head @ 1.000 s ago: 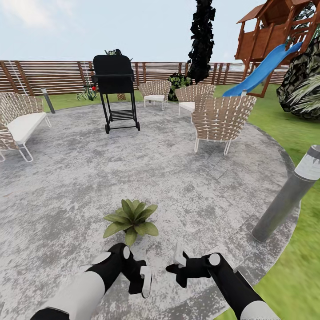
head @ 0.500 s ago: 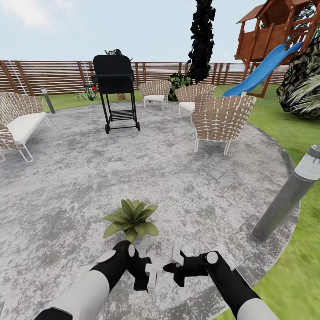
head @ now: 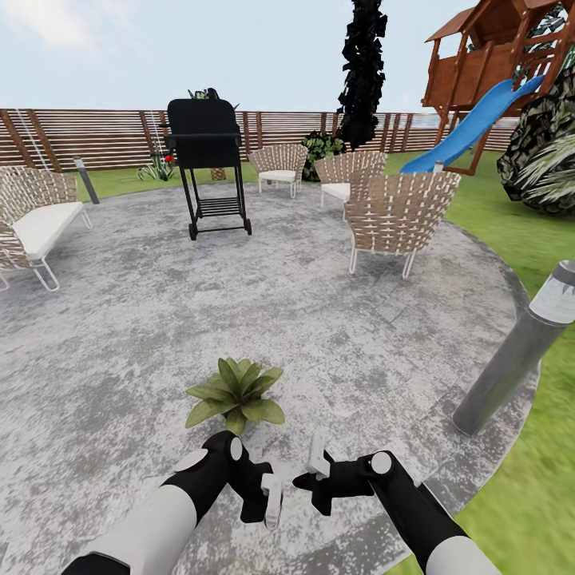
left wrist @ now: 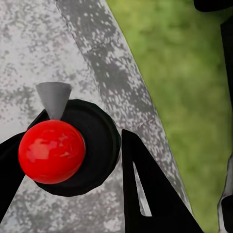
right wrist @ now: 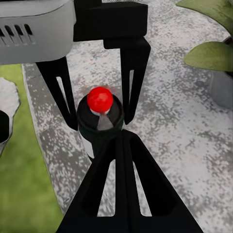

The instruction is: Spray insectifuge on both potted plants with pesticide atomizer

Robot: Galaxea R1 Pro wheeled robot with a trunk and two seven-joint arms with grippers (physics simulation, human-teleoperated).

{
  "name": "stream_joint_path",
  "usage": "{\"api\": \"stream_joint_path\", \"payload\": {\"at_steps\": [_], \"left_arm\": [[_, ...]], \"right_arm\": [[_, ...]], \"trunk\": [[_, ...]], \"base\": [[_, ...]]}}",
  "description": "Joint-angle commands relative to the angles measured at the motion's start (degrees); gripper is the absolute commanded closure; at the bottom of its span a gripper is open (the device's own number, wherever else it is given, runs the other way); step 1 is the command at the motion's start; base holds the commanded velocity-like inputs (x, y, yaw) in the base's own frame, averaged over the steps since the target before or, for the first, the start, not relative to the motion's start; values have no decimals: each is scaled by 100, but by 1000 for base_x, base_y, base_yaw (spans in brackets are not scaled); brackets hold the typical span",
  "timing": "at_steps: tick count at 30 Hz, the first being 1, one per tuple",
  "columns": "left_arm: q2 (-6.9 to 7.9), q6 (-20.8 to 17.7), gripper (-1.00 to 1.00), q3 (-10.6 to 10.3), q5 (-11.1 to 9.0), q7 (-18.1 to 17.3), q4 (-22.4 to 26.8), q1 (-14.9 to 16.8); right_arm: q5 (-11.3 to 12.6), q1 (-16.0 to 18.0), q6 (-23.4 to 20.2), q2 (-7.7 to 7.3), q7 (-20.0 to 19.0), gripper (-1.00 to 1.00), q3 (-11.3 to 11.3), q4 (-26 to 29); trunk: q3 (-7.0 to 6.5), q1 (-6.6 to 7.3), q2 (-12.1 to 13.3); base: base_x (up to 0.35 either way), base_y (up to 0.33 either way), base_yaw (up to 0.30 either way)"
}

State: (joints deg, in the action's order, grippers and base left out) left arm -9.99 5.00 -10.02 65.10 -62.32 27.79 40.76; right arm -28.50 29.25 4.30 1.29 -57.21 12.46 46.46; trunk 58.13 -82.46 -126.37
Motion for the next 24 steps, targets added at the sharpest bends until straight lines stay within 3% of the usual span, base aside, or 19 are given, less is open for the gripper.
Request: {"api": "stream_joint_path", "payload": {"at_steps": [1,5,10,24], "left_arm": [[-1,53,100,0,40,-10,7,2],[-1,54,100,0,33,-9,7,2],[-1,84,100,0,-269,-16,7,0],[-1,75,100,0,-328,-11,7,-7]], "right_arm": [[-59,2,45,1,-9,100,-6,5],[-59,2,45,2,-9,100,-6,6],[-59,2,45,1,-9,100,-6,11],[-59,2,45,1,-9,100,-6,8]], "trunk": [[5,1,-2],[5,1,-2],[5,1,-2],[5,1,-2]], "base": [[0,0,0],[0,0,0],[0,0,0],[0,0,0]]}}
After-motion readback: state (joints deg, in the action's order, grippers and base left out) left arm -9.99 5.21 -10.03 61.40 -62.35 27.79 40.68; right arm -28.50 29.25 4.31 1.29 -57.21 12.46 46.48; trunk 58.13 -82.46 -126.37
